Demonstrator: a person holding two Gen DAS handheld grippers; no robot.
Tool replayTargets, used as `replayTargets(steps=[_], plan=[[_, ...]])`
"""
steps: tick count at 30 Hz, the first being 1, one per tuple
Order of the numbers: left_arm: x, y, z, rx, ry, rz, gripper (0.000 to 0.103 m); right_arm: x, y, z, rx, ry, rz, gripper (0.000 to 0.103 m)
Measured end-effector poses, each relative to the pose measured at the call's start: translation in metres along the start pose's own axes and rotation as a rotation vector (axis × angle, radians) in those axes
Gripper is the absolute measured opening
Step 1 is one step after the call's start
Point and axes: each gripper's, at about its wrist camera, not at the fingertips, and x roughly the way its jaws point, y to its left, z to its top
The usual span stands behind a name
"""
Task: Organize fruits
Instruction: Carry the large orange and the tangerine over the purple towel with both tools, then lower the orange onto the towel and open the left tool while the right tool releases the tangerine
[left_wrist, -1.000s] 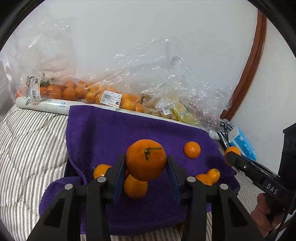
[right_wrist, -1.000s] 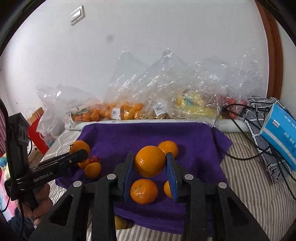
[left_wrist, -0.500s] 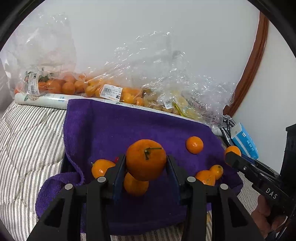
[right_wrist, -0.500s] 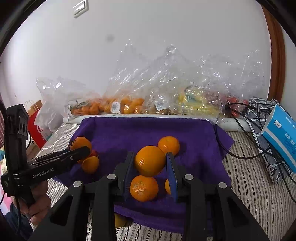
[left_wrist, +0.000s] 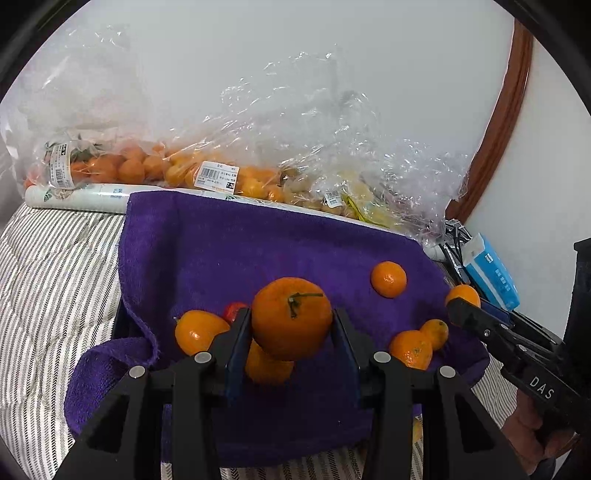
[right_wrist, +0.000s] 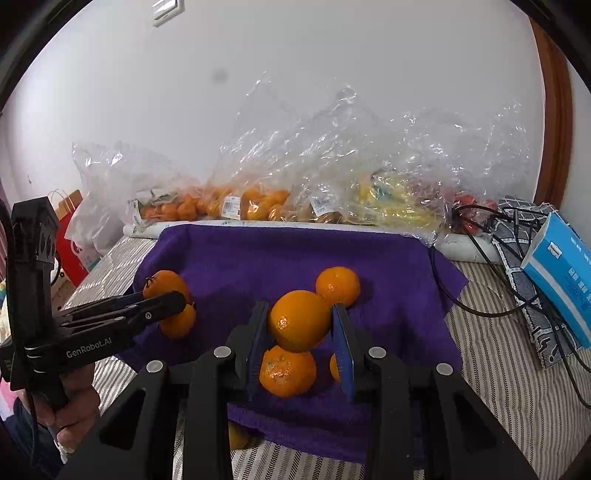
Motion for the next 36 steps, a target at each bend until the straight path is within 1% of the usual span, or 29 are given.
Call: replayTargets(steps=[5,9,15,16,19,23,26,36], plan=[[0.001,0.001,0.0,-0.007,0.002,-0.004,0.041,0.003,0.001,-0.002,-0.015,0.01,-0.015,0.034],[0.002,0.0,-0.001,-0.011,0.008,-0.01,0.041,0.009,0.001,-0.004,-0.019,0.035,-0.026,0.034],[0.001,-0.003,-0.002,0.003,-0.007,-0.011,0.042,0.014,0.001,-0.008,-0.026,0.059,-0.037,0.034],[0.0,-0.004,-0.002,0.004,-0.009,-0.012,0.043,0.015,0.001,-0.008,-0.027,0.06,-0.035,0.034],[-0.004,-0.006,-0.001,0.008,-0.027,-0.017,0.056,0.016,0.002,-0.008,-0.033,0.066,-0.039,0.034],[-0.01,-0.008,-0.001,0.01,-0.057,-0.02,0.062,0.018,0.002,-0.009,-0.037,0.076,-0.043,0.034],[-0.012,-0.007,0.0,0.006,-0.065,-0.028,0.064,0.02,0.002,-0.009,-0.038,0.081,-0.044,0.034],[-0.011,-0.003,0.001,-0.018,-0.053,-0.036,0.064,0.023,0.003,-0.01,-0.043,0.095,-0.054,0.034]])
